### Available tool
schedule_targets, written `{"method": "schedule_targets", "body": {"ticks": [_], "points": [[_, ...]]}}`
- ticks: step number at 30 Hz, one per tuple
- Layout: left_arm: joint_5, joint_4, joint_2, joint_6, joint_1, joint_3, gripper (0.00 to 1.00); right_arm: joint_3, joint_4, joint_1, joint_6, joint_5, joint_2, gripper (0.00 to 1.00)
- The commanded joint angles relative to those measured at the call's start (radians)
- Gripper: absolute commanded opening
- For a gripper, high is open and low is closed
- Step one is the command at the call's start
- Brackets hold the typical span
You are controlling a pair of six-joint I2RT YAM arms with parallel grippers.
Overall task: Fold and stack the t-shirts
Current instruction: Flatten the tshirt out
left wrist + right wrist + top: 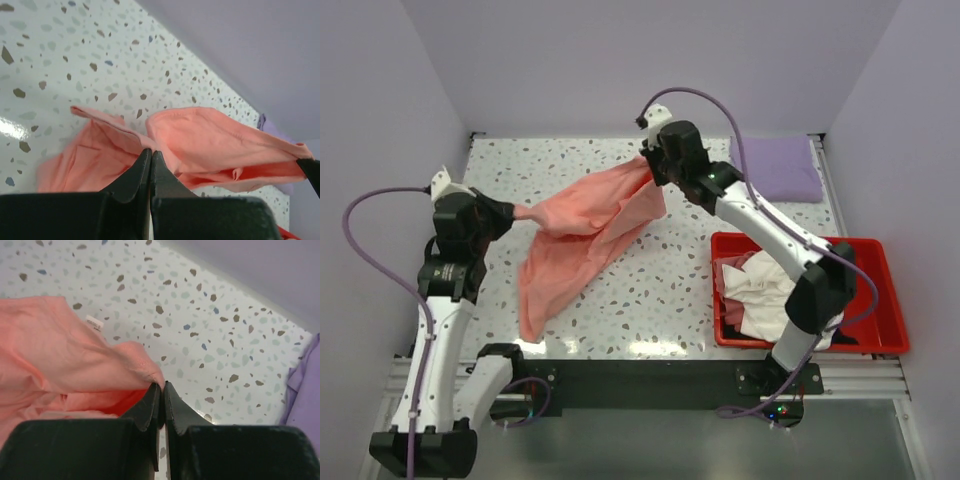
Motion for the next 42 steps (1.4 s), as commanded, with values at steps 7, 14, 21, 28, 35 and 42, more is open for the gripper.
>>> {"method": "schedule_targets", "body": {"ticks": [7, 14, 21, 28, 35, 42], "points": [[-0.215, -0.144, -0.145, 0.042, 0.005, 0.390, 0.00, -0.119, -0.002, 0.005, -0.007, -0.037, -0.466, 0.00], [-0.301, -0.238, -0.139, 0.103, 0.005, 0.810, 0.00, -0.004, -0.099, 0.003, -0.007, -0.164, -0.697, 0.00], [-0.304, -0.276, -0.112, 0.166, 0.005, 1.097, 0.00, 0.185, -0.211, 0.003, 0.019, -0.317, -0.782, 0.01], [-0.257, -0.255, -0.102, 0.183, 0.005, 1.240, 0.00, 0.233, -0.188, 0.005, 0.079, -0.428, -0.826, 0.01], [-0.271, -0.209, -0.072, 0.192, 0.005, 1.176, 0.00, 0.302, -0.194, 0.005, 0.076, -0.390, -0.742, 0.01], [-0.393, -0.072, 0.046, 0.192, 0.005, 0.846, 0.00, 0.300, -0.169, 0.003, 0.019, -0.174, -0.506, 0.02]]}}
